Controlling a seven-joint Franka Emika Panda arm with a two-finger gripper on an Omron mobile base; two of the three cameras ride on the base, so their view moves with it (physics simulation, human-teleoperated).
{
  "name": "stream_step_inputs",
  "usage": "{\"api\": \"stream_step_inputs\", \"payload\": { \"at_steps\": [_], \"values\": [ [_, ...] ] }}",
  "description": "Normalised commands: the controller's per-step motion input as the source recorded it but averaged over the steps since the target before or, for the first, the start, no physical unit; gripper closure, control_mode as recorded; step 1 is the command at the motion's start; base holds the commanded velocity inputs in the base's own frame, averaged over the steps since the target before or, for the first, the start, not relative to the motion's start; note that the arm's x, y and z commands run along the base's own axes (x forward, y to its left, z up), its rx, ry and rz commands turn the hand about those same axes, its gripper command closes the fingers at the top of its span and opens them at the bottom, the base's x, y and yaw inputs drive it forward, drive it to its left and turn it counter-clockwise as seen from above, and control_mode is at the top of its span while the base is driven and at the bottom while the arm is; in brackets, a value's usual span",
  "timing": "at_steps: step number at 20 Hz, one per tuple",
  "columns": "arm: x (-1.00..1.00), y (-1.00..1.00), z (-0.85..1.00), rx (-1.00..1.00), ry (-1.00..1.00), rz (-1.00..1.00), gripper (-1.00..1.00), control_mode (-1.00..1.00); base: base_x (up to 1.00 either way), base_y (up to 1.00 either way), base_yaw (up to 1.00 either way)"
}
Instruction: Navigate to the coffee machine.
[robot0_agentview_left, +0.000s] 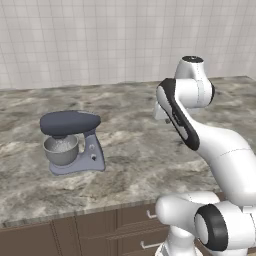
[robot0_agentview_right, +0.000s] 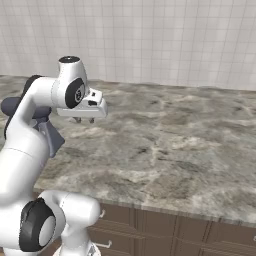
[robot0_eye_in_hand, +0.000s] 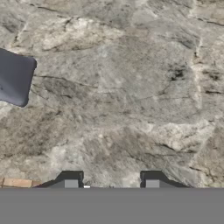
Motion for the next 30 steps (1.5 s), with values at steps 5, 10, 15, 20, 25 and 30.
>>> {"api": "stream_step_inputs", "payload": {
  "at_steps": [5, 10, 15, 20, 25, 30],
  "values": [
    [0.00, 0.00, 0.00, 0.00, 0.00, 0.00, -1.00, 1.00, 0.00, 0.00, 0.00],
    [0.00, 0.00, 0.00, 0.00, 0.00, 0.00, -1.00, 1.00, -0.17, 0.00, 0.00],
    [0.00, 0.00, 0.00, 0.00, 0.00, 0.00, -1.00, 1.00, -0.14, 0.35, 0.43],
    [0.00, 0.00, 0.00, 0.00, 0.00, 0.00, -1.00, 1.00, -0.11, 0.01, 0.77],
    [0.00, 0.00, 0.00, 0.00, 0.00, 0.00, -1.00, 1.00, -0.11, 0.06, 0.74],
    [0.00, 0.00, 0.00, 0.00, 0.00, 0.00, -1.00, 1.00, -0.22, 0.30, 0.61]
  ]
}}
